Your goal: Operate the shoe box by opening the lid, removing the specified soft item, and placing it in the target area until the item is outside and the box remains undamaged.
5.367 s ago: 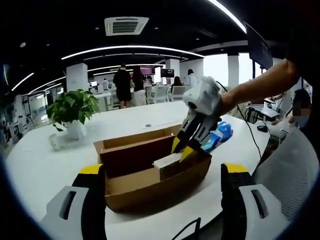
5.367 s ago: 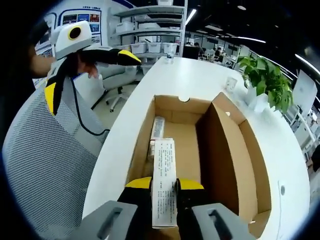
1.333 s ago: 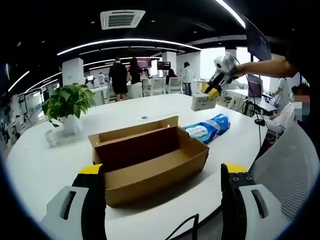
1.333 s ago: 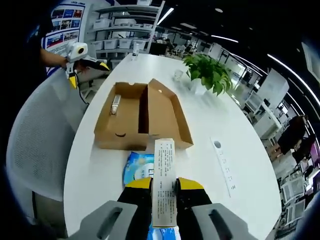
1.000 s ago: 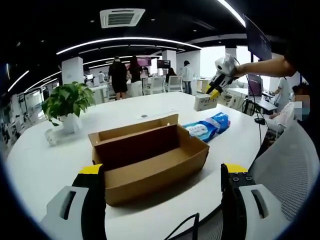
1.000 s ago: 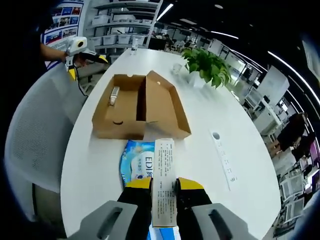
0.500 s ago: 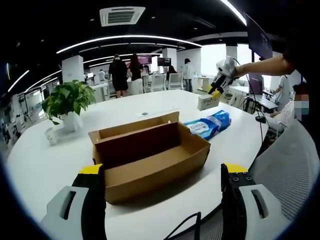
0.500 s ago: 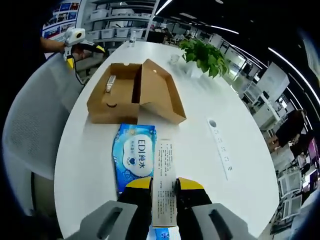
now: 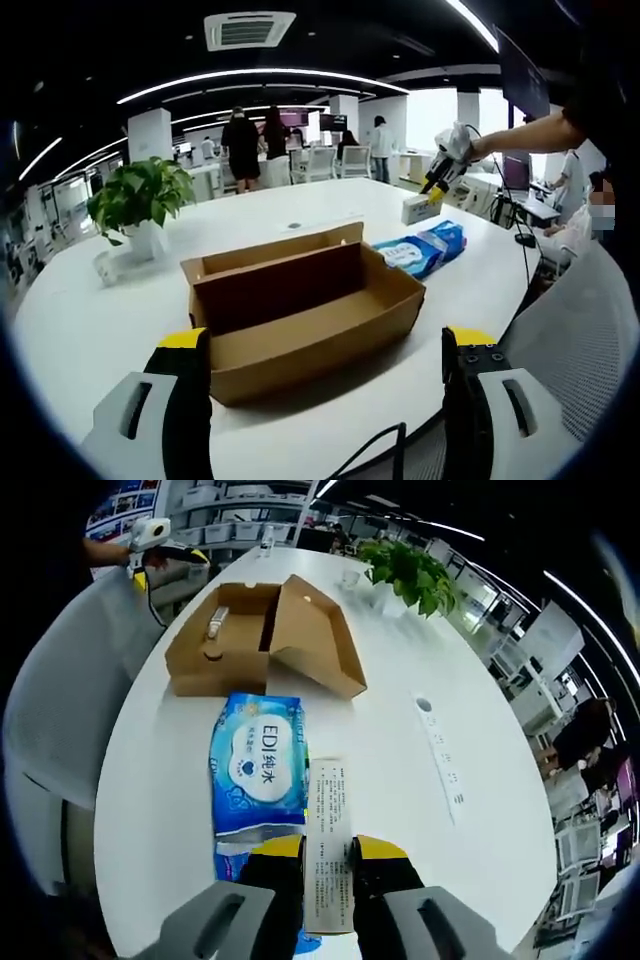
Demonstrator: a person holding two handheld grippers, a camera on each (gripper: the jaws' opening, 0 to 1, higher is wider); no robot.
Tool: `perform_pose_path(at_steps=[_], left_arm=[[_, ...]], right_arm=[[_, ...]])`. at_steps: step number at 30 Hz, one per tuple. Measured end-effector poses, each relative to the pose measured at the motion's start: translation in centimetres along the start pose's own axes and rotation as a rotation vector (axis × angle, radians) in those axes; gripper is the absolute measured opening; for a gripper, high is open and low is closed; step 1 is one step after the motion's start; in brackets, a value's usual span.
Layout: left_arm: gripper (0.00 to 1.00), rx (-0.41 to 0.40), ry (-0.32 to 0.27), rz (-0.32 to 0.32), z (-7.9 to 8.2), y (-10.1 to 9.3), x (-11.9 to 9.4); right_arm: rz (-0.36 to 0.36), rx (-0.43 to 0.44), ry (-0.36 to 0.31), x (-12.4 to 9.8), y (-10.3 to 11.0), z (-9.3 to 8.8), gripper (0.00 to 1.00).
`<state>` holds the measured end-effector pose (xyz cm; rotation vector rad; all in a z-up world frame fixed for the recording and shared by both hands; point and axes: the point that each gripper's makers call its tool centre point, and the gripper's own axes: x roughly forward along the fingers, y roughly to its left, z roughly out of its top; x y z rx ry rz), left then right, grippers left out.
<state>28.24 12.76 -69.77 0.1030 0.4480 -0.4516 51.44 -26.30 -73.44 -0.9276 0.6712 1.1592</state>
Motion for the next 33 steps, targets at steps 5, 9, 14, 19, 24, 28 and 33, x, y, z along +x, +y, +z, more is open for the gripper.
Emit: perform_pose_path(at_steps=[5,9,14,19,24,28,33], left_arm=[[0.99,0.002,0.013,0.001,-0.3,0.1,0.1],[0.99,0.003,0.019,0.004,-0.3,0.0,0.1],[0.99,0.012,0.034,0.004,-0.4,-0.3,0.2],[0.99,0.016,0.044,0.007,-0.7,0.0,0.1],[0.99,0.015,0.049,0.010,-0.7,-0.1,0.2],[0.98,0.014,0.054,0.013,-0.8,0.0,0.2],[0.98,0.019,0.063,0.013,-1.0,0.1,0.1]], right_arm=[[0.008,-0.015,0.025,0.6,-0.1,-1.0,0.14],[0.022,-0.025,0.044,1.2,0.0,-1.7,0.14],[0.030,-0.032,0.055,1.6,-0.1,-2.3,0.14],[0.031,-0.040,0.073,2.2,-0.6,-3.3,0.14],[0.042,-0.046,0.087,2.8,-0.8,-4.2,0.14],[0.047,-0.045,0.091,3.2,-1.0,-4.6,0.14],[0.057,-0.036,0.097,3.6,-1.0,-5.1,0.14]])
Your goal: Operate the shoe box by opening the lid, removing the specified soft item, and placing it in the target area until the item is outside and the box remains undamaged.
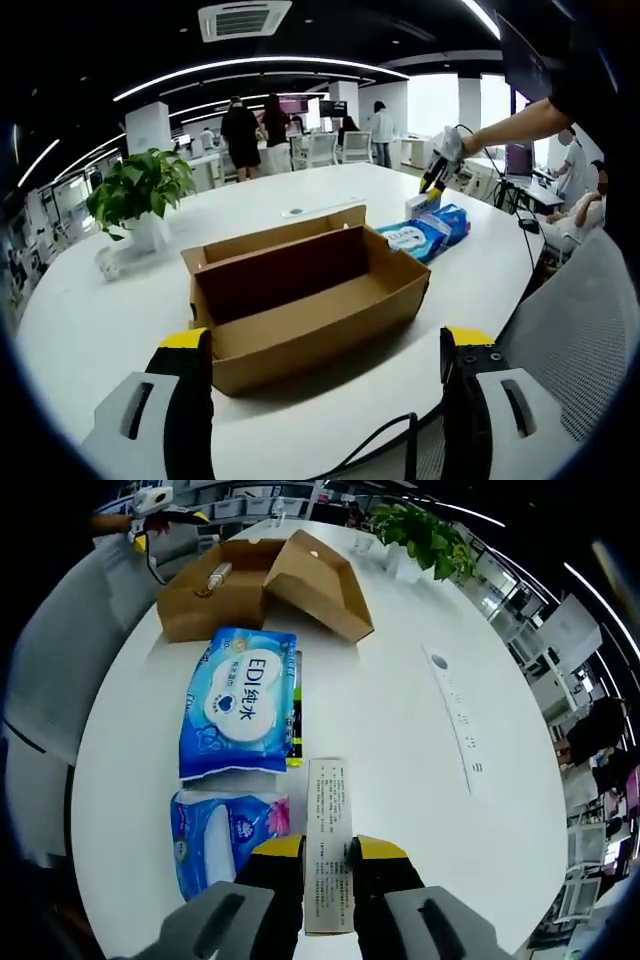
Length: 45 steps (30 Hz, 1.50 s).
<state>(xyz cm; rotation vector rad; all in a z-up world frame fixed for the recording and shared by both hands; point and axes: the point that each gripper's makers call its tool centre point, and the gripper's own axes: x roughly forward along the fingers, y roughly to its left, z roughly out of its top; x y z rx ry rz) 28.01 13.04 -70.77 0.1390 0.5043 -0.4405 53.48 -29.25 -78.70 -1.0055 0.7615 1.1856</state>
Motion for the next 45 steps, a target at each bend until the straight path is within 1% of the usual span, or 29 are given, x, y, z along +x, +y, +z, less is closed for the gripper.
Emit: perform_pose_path(at_steps=[3,10,15,19,24,30,35,45], left_arm=[[0.98,0.002,0.006,0.002,-0.2,0.2,0.0],[0.98,0.003,0.012,0.002,-0.5,0.4,0.0],[0.98,0.003,0.015,0.002,-0.5,0.3,0.0],[0.97,0.005,0.016,0.003,-0.4,0.2,0.0],[0.97,0.006,0.016,0.005,-0.4,0.1,0.0],[0.97,0.009,0.018,0.003,-0.2,0.0,0.0],[0.97,0.009,0.016,0.003,-0.2,-0.1,0.1],[0.97,0.010,0.015,0.002,-0.3,0.1,0.1]], right_arm=[[0.005,0.002,0.001,0.3,0.0,-0.3,0.14],[0.019,-0.052,0.060,1.2,0.0,-2.0,0.14],[0.024,-0.068,0.080,1.2,0.0,-2.4,0.14],[0.023,-0.060,0.075,1.2,-0.2,-2.4,0.14],[0.019,-0.058,0.083,1.0,-0.2,-2.8,0.14],[0.016,-0.060,0.088,1.0,-0.3,-2.7,0.14],[0.001,-0.057,0.094,1.0,-0.7,-2.8,0.16],[-0.025,-0.048,0.092,0.6,-0.8,-1.8,0.20]])
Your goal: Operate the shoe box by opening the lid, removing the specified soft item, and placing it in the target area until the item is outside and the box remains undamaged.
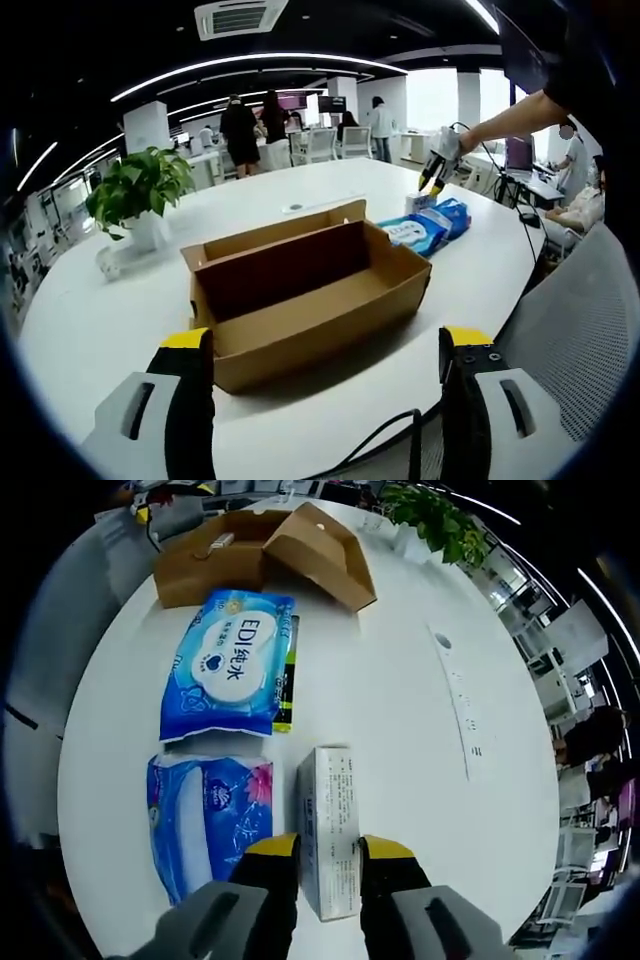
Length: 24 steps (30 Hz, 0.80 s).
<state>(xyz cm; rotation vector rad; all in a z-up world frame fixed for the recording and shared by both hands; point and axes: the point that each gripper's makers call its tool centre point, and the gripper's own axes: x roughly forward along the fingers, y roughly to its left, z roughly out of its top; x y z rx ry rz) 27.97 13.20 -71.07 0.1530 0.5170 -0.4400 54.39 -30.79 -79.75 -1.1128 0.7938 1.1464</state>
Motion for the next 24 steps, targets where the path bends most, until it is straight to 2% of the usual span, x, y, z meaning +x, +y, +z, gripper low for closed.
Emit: perform_pose_path(at_steps=[3,14,24], left_arm=[[0.97,0.000,0.000,-0.001,0.0,0.0,0.0],[0.97,-0.010,-0.021,0.002,0.4,0.1,-0.1],[0.97,-0.005,-0.035,-0.006,0.5,0.0,-0.2]], right_arm=[[-0.007,0.002,-0.002,-0.1,-0.2,0.1,0.21],[-0.064,0.082,-0.030,-1.2,-1.1,1.0,0.37],[-0.097,0.171,-0.072,-2.8,0.4,2.5,0.49]])
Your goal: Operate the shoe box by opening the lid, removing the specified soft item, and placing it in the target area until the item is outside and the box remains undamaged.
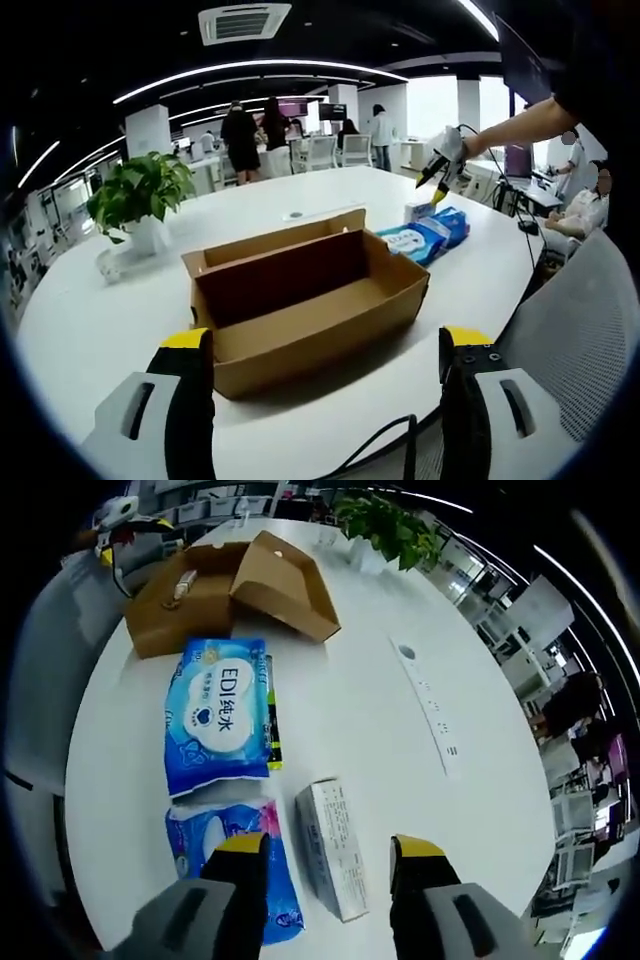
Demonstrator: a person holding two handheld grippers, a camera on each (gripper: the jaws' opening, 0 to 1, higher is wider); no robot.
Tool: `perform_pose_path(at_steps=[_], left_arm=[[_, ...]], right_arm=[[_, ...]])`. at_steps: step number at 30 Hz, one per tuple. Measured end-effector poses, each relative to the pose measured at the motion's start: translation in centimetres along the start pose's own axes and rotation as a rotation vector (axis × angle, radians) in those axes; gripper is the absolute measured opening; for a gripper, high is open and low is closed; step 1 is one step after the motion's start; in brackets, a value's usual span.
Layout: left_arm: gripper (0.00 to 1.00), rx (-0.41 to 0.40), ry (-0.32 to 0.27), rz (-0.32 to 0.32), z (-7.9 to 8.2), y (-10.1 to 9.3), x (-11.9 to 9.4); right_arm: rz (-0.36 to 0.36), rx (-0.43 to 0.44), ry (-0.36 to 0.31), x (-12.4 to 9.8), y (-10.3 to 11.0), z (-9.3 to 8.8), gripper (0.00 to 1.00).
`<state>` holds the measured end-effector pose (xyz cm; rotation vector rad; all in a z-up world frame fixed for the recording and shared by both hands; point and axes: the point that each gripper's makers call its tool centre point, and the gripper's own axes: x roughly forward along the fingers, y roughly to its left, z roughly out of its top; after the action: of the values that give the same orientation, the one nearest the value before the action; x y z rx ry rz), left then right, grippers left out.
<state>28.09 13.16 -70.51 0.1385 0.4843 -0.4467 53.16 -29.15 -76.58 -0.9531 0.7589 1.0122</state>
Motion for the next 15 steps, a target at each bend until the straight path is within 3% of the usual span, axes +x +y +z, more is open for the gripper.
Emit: perform_pose_path(at_steps=[3,15], left_arm=[[0.97,-0.002,-0.005,0.001,0.0,0.1,-0.1],[0.97,-0.021,-0.019,-0.022,0.4,-0.5,-0.1]], right_arm=[[-0.012,0.042,-0.009,-0.4,0.3,0.0,0.57],[-0.065,0.204,-0.085,-2.4,2.5,0.8,0.73]])
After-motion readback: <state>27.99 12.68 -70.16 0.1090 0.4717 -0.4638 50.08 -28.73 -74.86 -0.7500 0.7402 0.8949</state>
